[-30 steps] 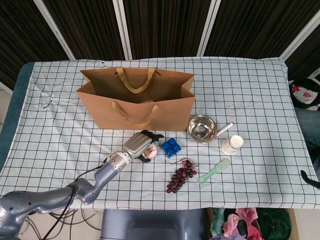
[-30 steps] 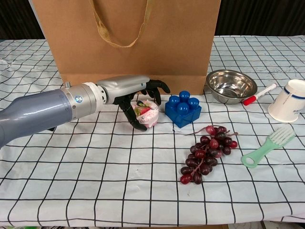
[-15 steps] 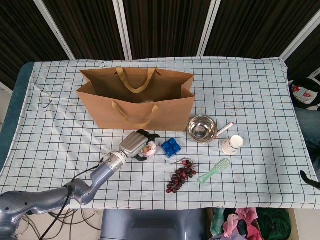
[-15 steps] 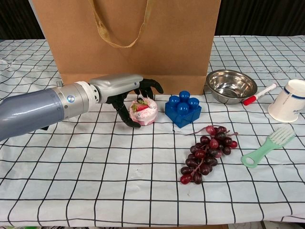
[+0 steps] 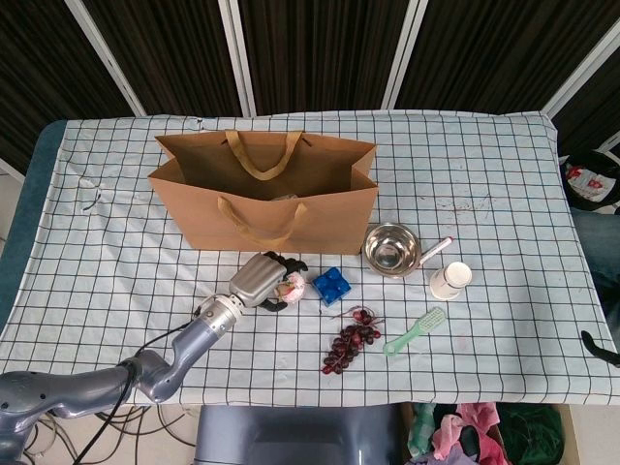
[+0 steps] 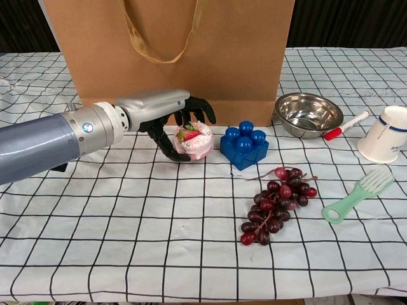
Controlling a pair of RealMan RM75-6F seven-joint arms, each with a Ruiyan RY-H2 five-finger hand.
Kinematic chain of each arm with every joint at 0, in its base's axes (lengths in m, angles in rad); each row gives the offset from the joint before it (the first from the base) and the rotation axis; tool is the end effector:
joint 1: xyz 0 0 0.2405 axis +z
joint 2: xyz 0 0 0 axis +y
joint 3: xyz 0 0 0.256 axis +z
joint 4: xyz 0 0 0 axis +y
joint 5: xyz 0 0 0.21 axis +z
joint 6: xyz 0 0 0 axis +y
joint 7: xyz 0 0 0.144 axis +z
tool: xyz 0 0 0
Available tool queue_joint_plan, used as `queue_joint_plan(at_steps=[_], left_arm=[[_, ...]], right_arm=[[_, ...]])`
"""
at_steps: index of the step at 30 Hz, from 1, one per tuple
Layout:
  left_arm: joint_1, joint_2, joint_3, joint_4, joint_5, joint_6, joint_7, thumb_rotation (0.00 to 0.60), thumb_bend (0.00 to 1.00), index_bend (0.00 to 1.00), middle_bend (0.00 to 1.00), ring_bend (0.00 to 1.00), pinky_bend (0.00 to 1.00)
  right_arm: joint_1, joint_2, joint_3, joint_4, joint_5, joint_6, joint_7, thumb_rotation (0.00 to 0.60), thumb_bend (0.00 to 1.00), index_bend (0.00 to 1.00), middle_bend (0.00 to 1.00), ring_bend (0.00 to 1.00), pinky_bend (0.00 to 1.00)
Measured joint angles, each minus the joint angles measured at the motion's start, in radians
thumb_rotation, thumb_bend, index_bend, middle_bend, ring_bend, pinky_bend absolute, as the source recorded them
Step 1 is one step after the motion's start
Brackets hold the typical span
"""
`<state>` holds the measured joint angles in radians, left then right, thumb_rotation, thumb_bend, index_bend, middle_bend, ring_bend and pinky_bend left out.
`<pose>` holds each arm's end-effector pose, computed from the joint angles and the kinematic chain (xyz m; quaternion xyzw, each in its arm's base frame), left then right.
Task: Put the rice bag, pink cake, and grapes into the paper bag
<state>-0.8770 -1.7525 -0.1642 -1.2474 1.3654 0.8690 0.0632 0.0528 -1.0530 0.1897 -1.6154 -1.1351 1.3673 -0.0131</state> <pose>-0.0882 0.3437 -0.0815 -0.7902 -0.3470 -0.4189 0.2825 -0.3608 -0.1904 0.2062 0.4664 -0.4514 0.3186 0.6908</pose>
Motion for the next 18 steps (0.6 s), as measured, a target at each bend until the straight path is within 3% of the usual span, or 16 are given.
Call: queue_joint_plan(at_steps=[12, 18], left_arm=[[0.049, 0.155, 0.024, -0.337, 0.122, 0.154, 0.081, 0.6, 0.36, 0.26, 0.45, 0.36, 0.32], [0.037, 0.221, -0.043, -0.461, 0.21, 0.249, 0.11, 0.6, 0.36, 0.26, 0.45, 0.36, 0.32]], right_arm=[[-0.004, 0.004, 0.001, -0.005, -0.001, 0.008, 0.003, 0.6, 0.21, 0.07, 0.07, 0.19, 0.23], [-0.006, 0.007, 0.001, -0.01, -0.004, 0.012, 0.005, 0.6, 0.21, 0.07, 0.07, 0.19, 0.23]])
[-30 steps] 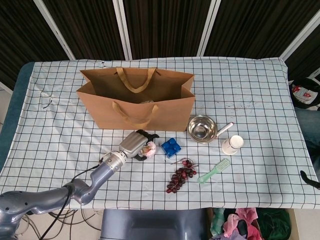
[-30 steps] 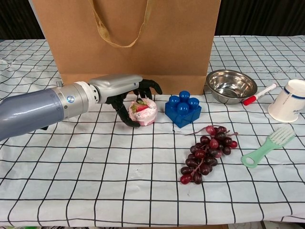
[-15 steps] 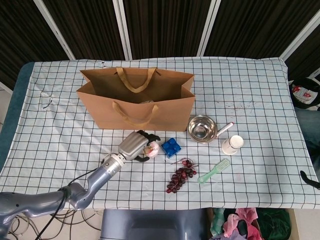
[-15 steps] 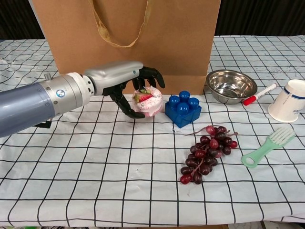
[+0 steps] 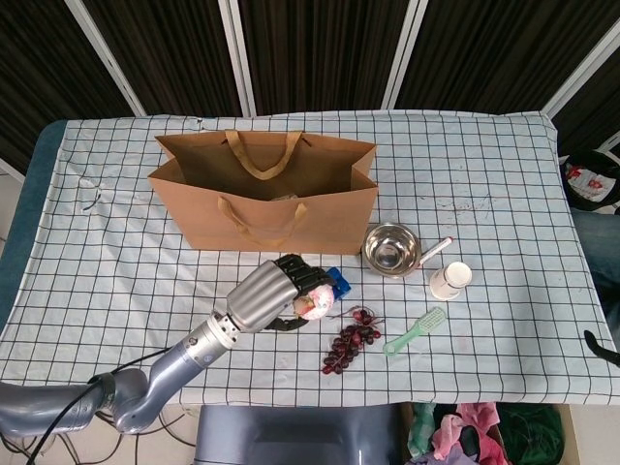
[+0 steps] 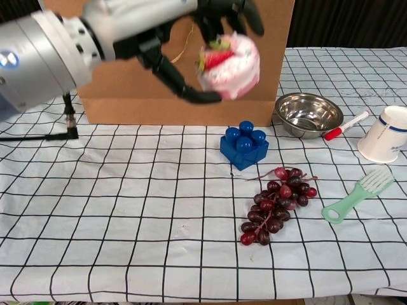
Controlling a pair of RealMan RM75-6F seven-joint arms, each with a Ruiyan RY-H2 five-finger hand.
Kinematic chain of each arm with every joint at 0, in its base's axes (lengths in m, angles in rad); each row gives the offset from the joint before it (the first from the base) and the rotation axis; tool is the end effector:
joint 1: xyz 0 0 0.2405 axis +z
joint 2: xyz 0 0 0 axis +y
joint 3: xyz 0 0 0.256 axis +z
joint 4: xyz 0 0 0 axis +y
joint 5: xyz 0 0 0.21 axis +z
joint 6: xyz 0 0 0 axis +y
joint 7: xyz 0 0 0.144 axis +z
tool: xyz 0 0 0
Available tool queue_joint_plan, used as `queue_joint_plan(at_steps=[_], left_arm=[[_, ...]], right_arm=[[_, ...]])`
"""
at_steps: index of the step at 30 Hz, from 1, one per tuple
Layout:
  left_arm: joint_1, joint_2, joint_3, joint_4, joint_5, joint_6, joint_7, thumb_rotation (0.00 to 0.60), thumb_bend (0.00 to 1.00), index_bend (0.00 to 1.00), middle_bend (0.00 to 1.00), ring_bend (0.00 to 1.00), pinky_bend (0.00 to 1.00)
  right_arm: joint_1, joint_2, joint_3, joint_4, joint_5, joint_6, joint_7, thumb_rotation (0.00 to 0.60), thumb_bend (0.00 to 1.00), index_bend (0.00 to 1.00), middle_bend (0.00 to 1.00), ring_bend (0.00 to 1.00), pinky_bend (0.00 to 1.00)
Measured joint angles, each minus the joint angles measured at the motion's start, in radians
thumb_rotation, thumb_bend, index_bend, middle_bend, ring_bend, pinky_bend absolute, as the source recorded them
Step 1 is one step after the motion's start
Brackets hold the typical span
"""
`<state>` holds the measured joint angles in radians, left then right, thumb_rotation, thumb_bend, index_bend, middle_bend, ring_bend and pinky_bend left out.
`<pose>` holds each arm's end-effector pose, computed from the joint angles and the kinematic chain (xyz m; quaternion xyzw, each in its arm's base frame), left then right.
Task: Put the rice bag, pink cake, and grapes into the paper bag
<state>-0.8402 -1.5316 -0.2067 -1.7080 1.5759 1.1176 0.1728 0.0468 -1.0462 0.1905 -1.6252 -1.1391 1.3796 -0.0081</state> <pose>-0.0159 0.2908 0.0112 -0.7530 -0.2321 -0.5730 0.2255 -0.3591 -0.1886 0.2087 0.4636 -0.4495 0.3230 0.6919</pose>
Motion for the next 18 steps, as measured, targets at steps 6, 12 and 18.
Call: queue_joint_plan(at_steps=[6, 12, 18], left_arm=[[-0.027, 0.062, -0.095, -0.071, -0.003, 0.022, -0.009, 0.6, 0.36, 0.27, 0.45, 0.36, 0.32], [-0.046, 0.1, -0.17, -0.078, -0.075, 0.024, 0.023, 0.6, 0.36, 0.27, 0.45, 0.36, 0.32], [-0.077, 0.105, -0.246, 0.007, -0.217, 0.002, 0.015, 0.6, 0.36, 0.27, 0.45, 0.35, 0.32]], right_arm=[[0.003, -0.002, -0.002, 0.002, 0.001, -0.007, -0.002, 0.6, 0.21, 0.07, 0.07, 0.19, 0.23], [0.004, -0.002, -0.002, 0.003, 0.003, -0.01, -0.002, 0.6, 0.21, 0.07, 0.07, 0.19, 0.23], [0.007, -0.006, -0.002, 0.012, 0.013, -0.021, -0.004, 0.6, 0.21, 0.07, 0.07, 0.19, 0.23]])
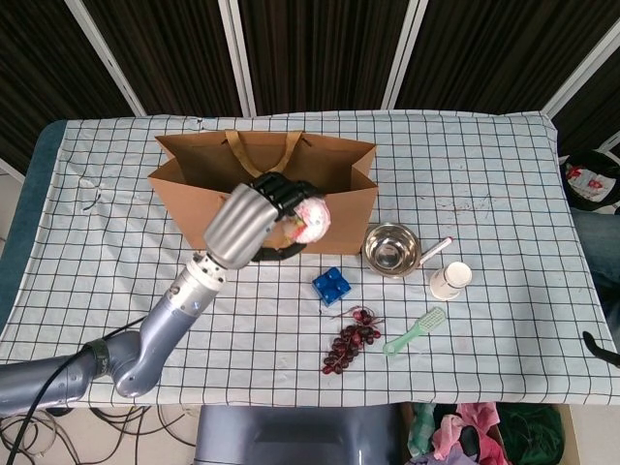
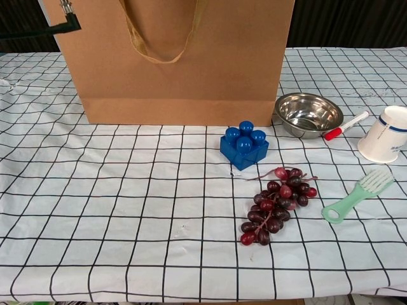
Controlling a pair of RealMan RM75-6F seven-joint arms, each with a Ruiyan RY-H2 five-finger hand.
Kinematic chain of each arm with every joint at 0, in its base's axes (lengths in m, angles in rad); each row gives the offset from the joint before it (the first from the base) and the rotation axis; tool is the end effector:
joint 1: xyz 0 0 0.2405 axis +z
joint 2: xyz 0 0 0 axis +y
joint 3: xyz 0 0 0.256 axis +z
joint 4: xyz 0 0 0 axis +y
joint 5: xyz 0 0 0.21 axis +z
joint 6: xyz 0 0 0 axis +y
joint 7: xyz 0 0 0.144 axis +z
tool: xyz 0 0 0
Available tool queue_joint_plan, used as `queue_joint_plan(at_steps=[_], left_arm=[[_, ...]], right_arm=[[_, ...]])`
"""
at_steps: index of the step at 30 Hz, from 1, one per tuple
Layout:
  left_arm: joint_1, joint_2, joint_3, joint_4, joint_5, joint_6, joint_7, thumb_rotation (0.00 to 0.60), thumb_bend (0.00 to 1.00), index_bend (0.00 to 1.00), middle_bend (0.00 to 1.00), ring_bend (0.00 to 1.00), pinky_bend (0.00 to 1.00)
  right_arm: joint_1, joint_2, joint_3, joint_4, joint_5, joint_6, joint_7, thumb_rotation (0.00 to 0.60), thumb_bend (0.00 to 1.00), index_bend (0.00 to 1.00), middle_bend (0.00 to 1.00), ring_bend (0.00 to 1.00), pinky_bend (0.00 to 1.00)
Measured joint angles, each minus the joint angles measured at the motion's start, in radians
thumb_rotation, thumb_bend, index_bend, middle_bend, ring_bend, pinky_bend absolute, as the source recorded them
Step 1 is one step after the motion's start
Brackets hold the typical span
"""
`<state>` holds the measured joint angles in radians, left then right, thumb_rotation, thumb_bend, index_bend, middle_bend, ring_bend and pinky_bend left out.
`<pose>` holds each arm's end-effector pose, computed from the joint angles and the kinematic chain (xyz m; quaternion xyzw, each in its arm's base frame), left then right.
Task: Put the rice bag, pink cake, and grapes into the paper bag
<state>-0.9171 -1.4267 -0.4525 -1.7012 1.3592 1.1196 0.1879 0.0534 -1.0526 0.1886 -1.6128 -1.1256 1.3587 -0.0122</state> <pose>0.0199 0.3584 0.0870 -0.6709 -0.2314 -0.6328 0.3097 -0.3629 -0.1899 0.2059 0.4645 -0.4557 0.3145 0.6911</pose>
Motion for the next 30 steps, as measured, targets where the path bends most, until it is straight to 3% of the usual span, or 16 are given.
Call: queue_joint_plan(at_steps=[7, 15, 17, 20, 23, 30], left_arm=[[-0.059, -0.022, -0.069, 0.169, -0.1, -0.038, -0.088, 0.6, 0.36, 0.27, 0.44, 0.35, 0.32], [-0.091, -0.027, -0.067, 0.259, -0.205, -0.1, -0.096, 0.6, 0.35, 0.25, 0.41, 0.32, 0.3], [-0.096, -0.029, -0.065, 0.275, -0.232, -0.115, -0.099, 0.6, 0.29, 0.24, 0.36, 0.28, 0.28], [-0.1, -0.028, -0.062, 0.285, -0.245, -0.123, -0.107, 0.6, 0.13, 0.2, 0.2, 0.14, 0.18], [-0.1, -0.013, -0.061, 0.277, -0.258, -0.135, -0.113, 0.6, 0.07, 0.15, 0.09, 0.02, 0.07], [-0.071, 0.066, -0.061, 0.168, -0.25, -0.123, -0.128, 0.6, 0.03, 0.12, 0.05, 0.0, 0.02]], right_arm=[[0.007, -0.009, 0.001, 0.018, 0.016, -0.017, -0.008, 0.6, 0.21, 0.07, 0.07, 0.19, 0.23], [0.009, -0.017, 0.002, 0.031, 0.019, -0.017, -0.011, 0.6, 0.21, 0.07, 0.07, 0.19, 0.23], [0.01, -0.019, 0.001, 0.033, 0.02, -0.018, -0.014, 0.6, 0.21, 0.07, 0.07, 0.19, 0.23], [0.011, -0.022, 0.001, 0.035, 0.018, -0.019, -0.014, 0.6, 0.21, 0.07, 0.07, 0.19, 0.23], [0.011, -0.025, 0.002, 0.039, 0.01, -0.011, -0.009, 0.6, 0.21, 0.07, 0.07, 0.19, 0.23], [0.009, -0.029, 0.003, 0.043, 0.001, -0.001, -0.004, 0.6, 0.21, 0.07, 0.07, 0.19, 0.23]])
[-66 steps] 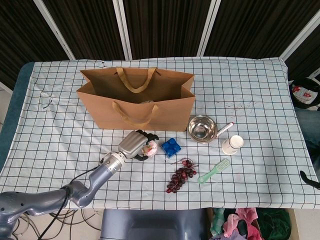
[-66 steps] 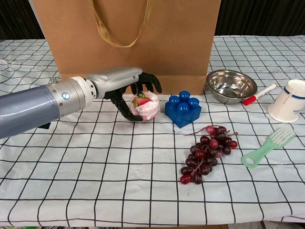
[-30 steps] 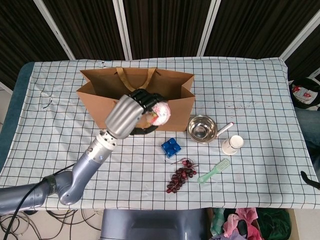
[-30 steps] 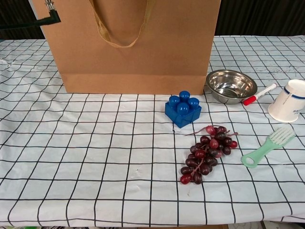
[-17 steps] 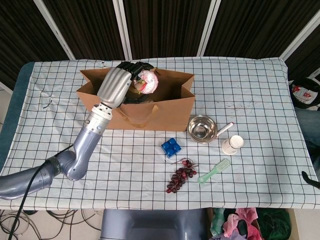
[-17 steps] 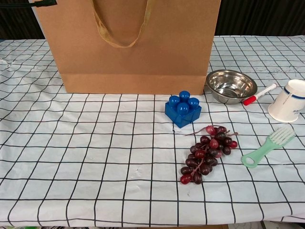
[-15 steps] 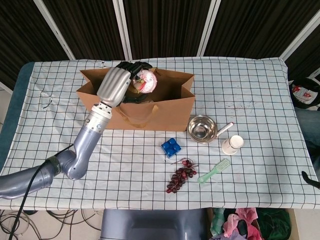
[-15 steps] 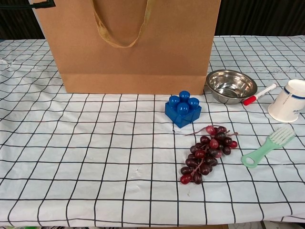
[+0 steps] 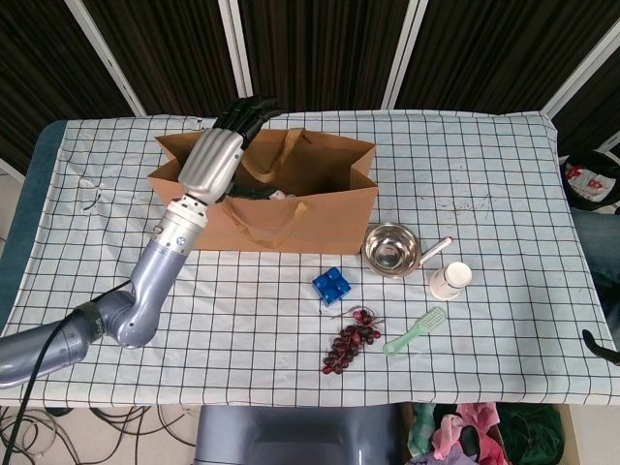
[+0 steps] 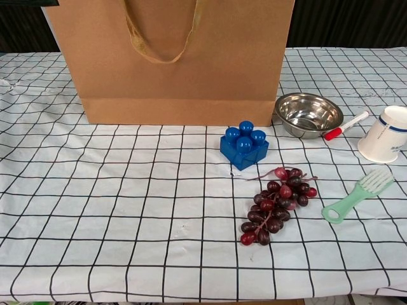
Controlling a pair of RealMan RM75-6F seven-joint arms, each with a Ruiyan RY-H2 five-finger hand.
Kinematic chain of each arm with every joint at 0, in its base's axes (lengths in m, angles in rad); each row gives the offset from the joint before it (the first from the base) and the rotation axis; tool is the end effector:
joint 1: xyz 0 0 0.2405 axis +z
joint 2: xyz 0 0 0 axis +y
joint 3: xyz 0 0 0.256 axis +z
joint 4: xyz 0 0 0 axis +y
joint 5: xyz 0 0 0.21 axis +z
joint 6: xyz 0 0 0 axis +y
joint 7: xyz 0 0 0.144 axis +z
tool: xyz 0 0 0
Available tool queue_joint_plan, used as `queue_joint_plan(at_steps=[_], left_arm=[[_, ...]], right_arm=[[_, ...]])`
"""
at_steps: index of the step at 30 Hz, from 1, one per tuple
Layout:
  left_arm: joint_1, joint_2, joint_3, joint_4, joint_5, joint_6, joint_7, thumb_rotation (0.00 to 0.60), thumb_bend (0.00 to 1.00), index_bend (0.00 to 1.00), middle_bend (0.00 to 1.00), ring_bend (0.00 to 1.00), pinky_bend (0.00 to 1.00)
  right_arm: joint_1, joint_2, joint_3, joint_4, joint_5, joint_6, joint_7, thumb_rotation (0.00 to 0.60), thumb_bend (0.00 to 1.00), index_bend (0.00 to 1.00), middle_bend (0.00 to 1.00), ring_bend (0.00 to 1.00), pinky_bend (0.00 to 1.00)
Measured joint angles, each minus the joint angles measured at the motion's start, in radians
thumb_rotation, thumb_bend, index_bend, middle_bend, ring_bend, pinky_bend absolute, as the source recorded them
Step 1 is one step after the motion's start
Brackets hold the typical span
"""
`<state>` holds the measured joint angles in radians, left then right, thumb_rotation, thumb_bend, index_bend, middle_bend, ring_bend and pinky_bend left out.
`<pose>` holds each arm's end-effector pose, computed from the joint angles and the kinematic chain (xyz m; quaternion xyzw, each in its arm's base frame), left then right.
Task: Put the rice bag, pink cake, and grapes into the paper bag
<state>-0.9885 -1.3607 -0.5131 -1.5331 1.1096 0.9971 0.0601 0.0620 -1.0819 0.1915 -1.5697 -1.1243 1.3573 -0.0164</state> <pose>0.0011 0.4251 0.1157 -0.6331 -0.3203 -0.6079 0.3563 -0.3681 -0.1936 0.2023 0.4653 -0.4493 0.3122 0.6958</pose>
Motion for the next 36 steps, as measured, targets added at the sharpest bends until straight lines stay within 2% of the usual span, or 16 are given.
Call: queue_joint_plan(at_steps=[5, 10, 14, 18, 24, 29, 32, 36], left_arm=[[0.042, 0.074, 0.016, -0.095, 0.004, 0.047, 0.073, 0.6, 0.05, 0.12, 0.06, 0.0, 0.03], [0.123, 0.172, 0.073, -0.223, 0.026, 0.163, 0.299, 0.6, 0.06, 0.14, 0.06, 0.0, 0.03], [0.246, 0.28, 0.147, -0.386, 0.063, 0.278, 0.439, 0.6, 0.06, 0.13, 0.1, 0.0, 0.03], [0.417, 0.391, 0.259, -0.496, 0.157, 0.379, 0.424, 0.6, 0.06, 0.13, 0.1, 0.0, 0.05], [0.593, 0.45, 0.393, -0.452, 0.352, 0.495, 0.22, 0.6, 0.06, 0.12, 0.1, 0.0, 0.05], [0.732, 0.433, 0.5, -0.34, 0.424, 0.586, 0.069, 0.6, 0.06, 0.09, 0.1, 0.0, 0.03], [0.797, 0.396, 0.531, -0.268, 0.431, 0.629, 0.029, 0.6, 0.06, 0.09, 0.1, 0.0, 0.03], [0.822, 0.35, 0.542, -0.189, 0.425, 0.637, -0.02, 0.6, 0.06, 0.09, 0.1, 0.0, 0.03]], right_arm=[[-0.003, 0.003, 0.0, -0.007, -0.008, 0.009, 0.001, 0.6, 0.21, 0.07, 0.07, 0.19, 0.23], [-0.003, -0.001, -0.004, -0.006, -0.029, 0.016, 0.002, 0.6, 0.21, 0.07, 0.07, 0.19, 0.23], [0.002, -0.005, -0.018, -0.003, -0.07, 0.019, -0.005, 0.6, 0.21, 0.07, 0.07, 0.19, 0.23], [0.011, 0.001, -0.034, -0.025, -0.123, 0.012, 0.004, 0.6, 0.21, 0.07, 0.07, 0.19, 0.23], [0.051, 0.056, -0.049, -0.099, -0.235, -0.019, 0.019, 0.6, 0.21, 0.07, 0.07, 0.19, 0.22], [0.108, 0.105, -0.073, -0.156, -0.379, -0.064, -0.009, 0.6, 0.2, 0.08, 0.07, 0.18, 0.21], [0.156, 0.13, -0.096, -0.2, -0.46, -0.12, -0.023, 0.6, 0.2, 0.08, 0.07, 0.18, 0.21], [0.212, 0.129, -0.126, -0.249, -0.53, -0.196, -0.052, 0.6, 0.2, 0.08, 0.07, 0.18, 0.21]])
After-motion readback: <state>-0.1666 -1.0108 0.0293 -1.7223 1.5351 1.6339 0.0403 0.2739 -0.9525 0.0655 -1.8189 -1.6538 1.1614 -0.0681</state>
